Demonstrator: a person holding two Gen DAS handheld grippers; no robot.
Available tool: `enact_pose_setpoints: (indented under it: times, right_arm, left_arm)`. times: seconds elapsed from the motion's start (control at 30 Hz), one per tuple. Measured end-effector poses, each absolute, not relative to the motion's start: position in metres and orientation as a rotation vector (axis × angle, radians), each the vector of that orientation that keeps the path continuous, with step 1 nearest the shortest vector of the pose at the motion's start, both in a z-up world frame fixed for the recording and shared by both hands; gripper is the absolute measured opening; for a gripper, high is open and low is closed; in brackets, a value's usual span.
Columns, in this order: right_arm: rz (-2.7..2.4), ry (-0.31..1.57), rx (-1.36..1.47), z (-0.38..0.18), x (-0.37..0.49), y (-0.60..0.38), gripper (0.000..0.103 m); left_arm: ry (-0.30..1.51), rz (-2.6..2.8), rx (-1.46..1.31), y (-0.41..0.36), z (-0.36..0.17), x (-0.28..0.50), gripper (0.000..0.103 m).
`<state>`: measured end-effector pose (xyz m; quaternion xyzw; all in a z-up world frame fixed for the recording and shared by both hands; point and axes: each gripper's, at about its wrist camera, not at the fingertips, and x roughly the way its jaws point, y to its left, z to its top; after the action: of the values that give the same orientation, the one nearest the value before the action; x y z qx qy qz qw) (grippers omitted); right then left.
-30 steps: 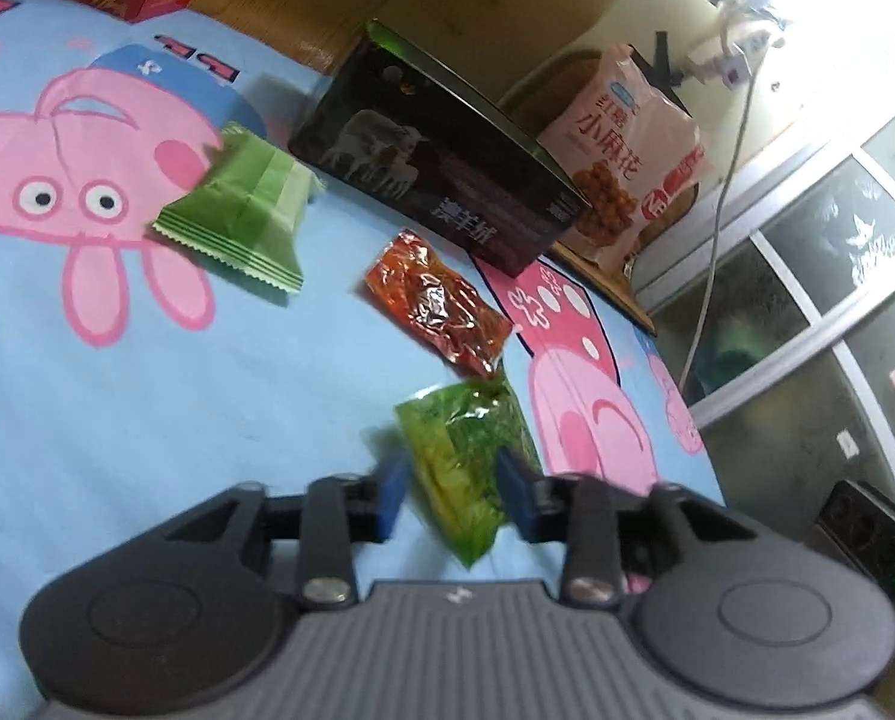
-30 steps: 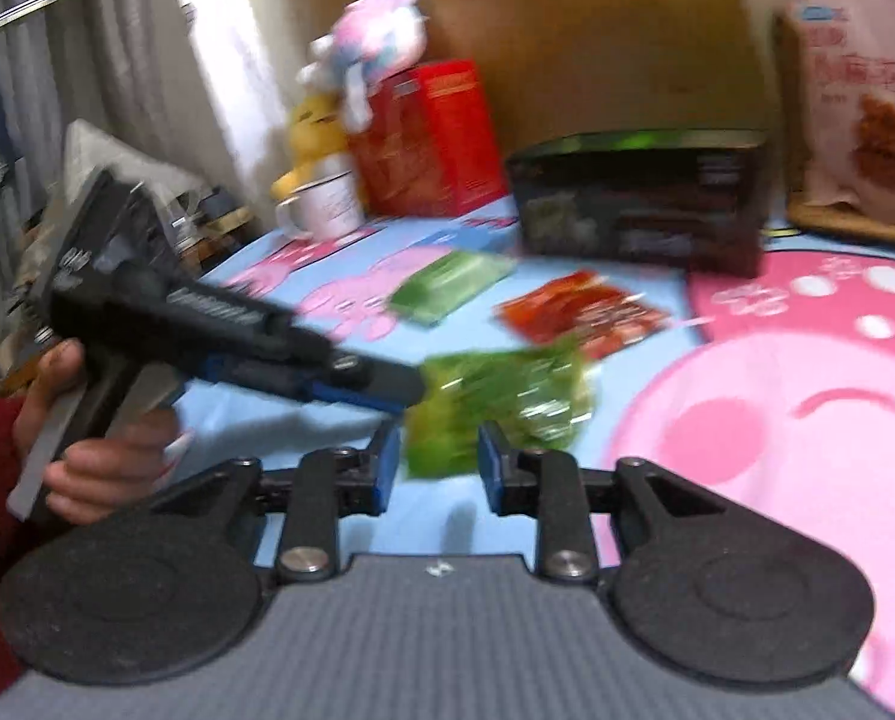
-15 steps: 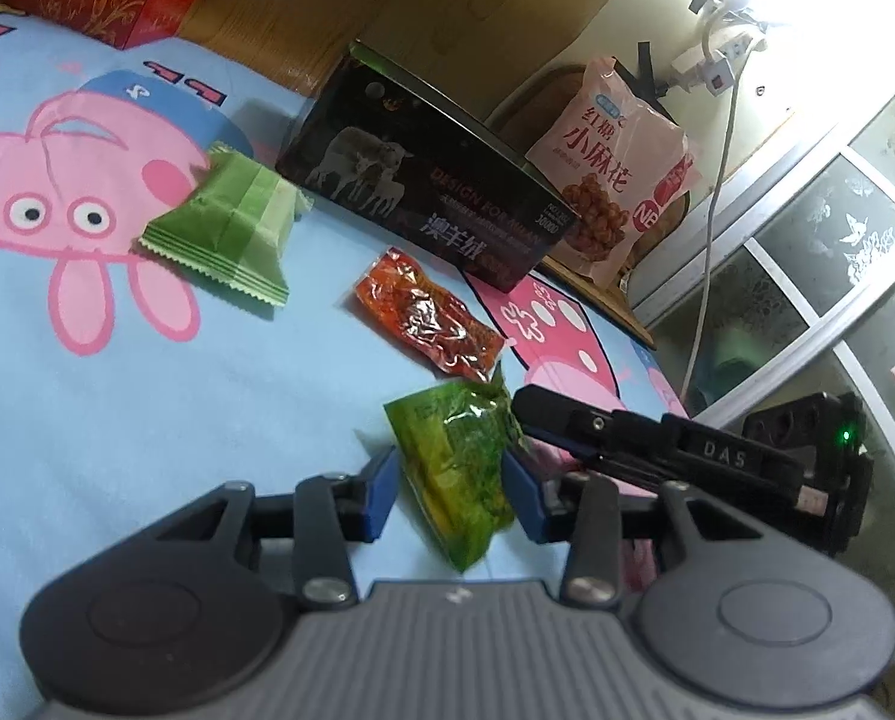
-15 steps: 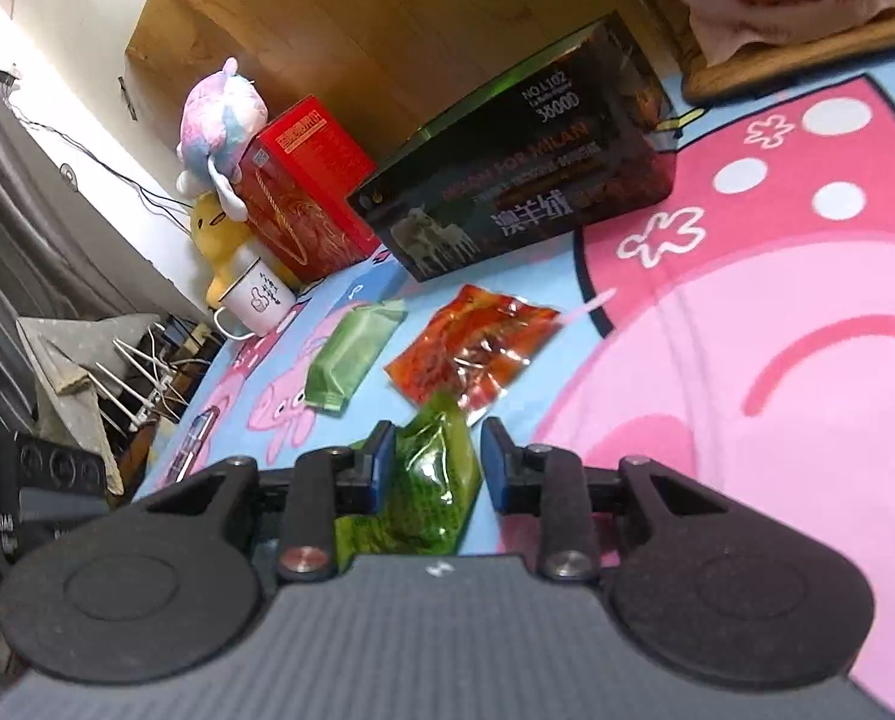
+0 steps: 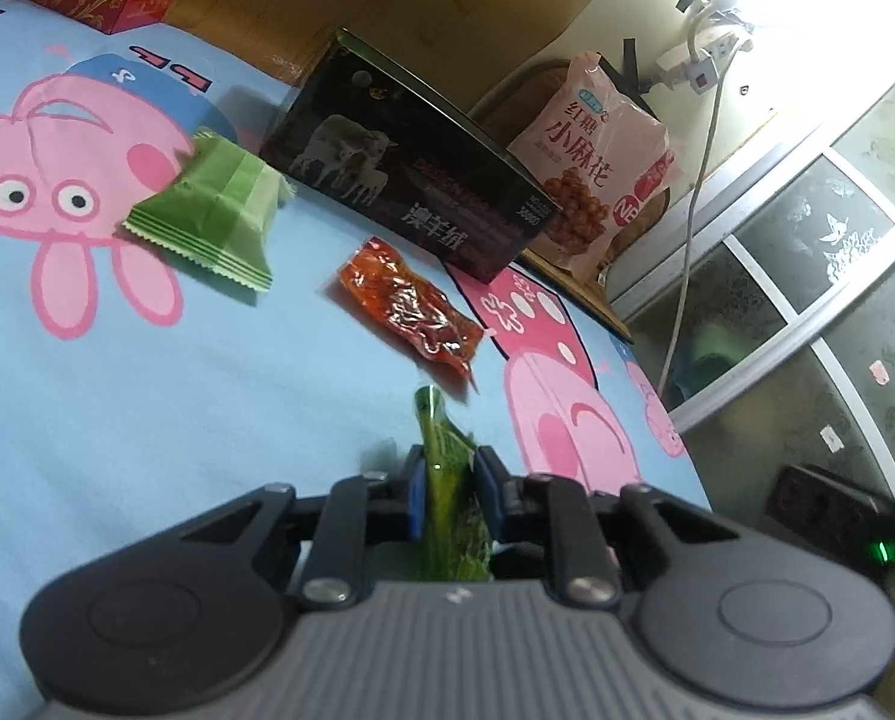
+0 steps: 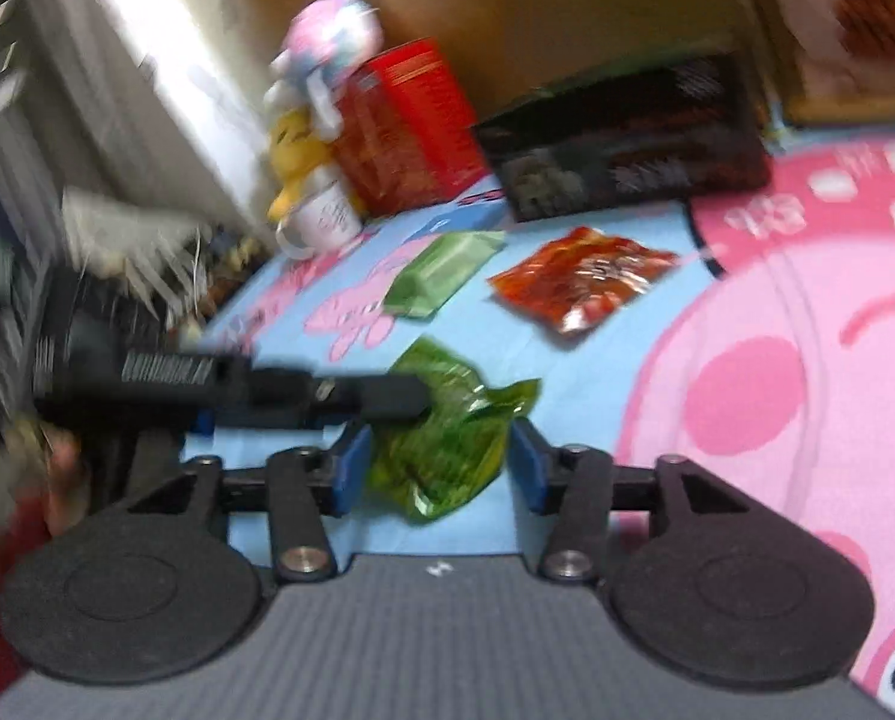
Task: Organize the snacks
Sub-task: 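Carry the green jelly bag into the metal tin and release it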
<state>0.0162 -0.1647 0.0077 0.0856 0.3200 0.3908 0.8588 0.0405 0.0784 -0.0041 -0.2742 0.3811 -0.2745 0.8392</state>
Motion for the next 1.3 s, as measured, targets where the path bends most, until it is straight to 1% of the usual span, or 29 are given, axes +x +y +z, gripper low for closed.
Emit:
enact_pose_setpoints:
  times: [0.03,0.13,0.2,0.27,0.3,0.37,0.43,0.5,0.63,0.73,0.9,1.03,1.17,1.2,1.23,1.3]
  right_arm:
    - [0.820,0.652,0.103,0.010,0.010,-0.156,0.066]
    - [0.809,0.611,-0.075,0.009,-0.002,-0.138,0.074]
    - [0.796,0.594,-0.156,0.008,-0.003,-0.131,0.073]
    - [0.781,0.581,-0.187,0.007,-0.002,-0.129,0.065]
    - [0.772,0.577,-0.182,0.007,0.001,-0.130,0.053]
    - [0.788,0.587,-0.138,0.007,0.009,-0.135,0.048]
    - [0.791,0.577,-0.120,0.009,0.011,-0.133,0.041]
    - [0.762,0.536,-0.148,0.015,0.010,-0.128,0.040]
    - [0.712,0.444,-0.120,0.033,0.018,-0.137,0.040]
    - [0.659,0.350,-0.162,0.051,0.029,-0.137,0.039]
    - [0.582,0.258,-0.198,0.074,0.075,-0.139,0.038]
    - [0.529,0.236,-0.236,0.080,0.118,-0.136,0.038]
    - [0.477,0.273,-0.269,0.072,0.163,-0.134,0.039]
    - [0.443,0.285,-0.279,0.069,0.175,-0.134,0.041]
    - [0.410,0.313,-0.284,0.066,0.187,-0.135,0.048]
    - [0.368,0.366,-0.250,0.061,0.204,-0.141,0.048]
  left_arm:
    - [0.812,-0.582,-0.588,0.080,-0.005,0.042,0.018]
    - [0.828,-0.596,-0.608,0.085,-0.006,0.047,0.018]
    - [0.835,-0.601,-0.622,0.087,-0.007,0.050,0.018]
    - [0.837,-0.603,-0.636,0.090,-0.007,0.052,0.017]
    - [0.834,-0.611,-0.646,0.091,-0.006,0.054,0.017]
    - [0.826,-0.641,-0.666,0.092,-0.003,0.057,0.017]
    - [0.822,-0.649,-0.634,0.087,0.004,0.061,0.017]
    - [0.801,-0.663,-0.609,0.082,0.012,0.064,0.017]
    - [0.731,-0.710,-0.582,0.077,0.040,0.079,0.017]
    - [0.670,-0.736,-0.546,0.070,0.065,0.097,0.018]
    - [0.573,-0.746,-0.506,0.056,0.096,0.142,0.018]
    - [0.545,-0.741,-0.514,0.049,0.101,0.183,0.017]
    - [0.564,-0.686,-0.502,0.039,0.090,0.218,0.018]
    - [0.570,-0.646,-0.480,0.035,0.086,0.226,0.023]
    - [0.580,-0.594,-0.447,0.032,0.082,0.232,0.030]
    - [0.593,-0.509,-0.384,0.028,0.076,0.238,0.030]
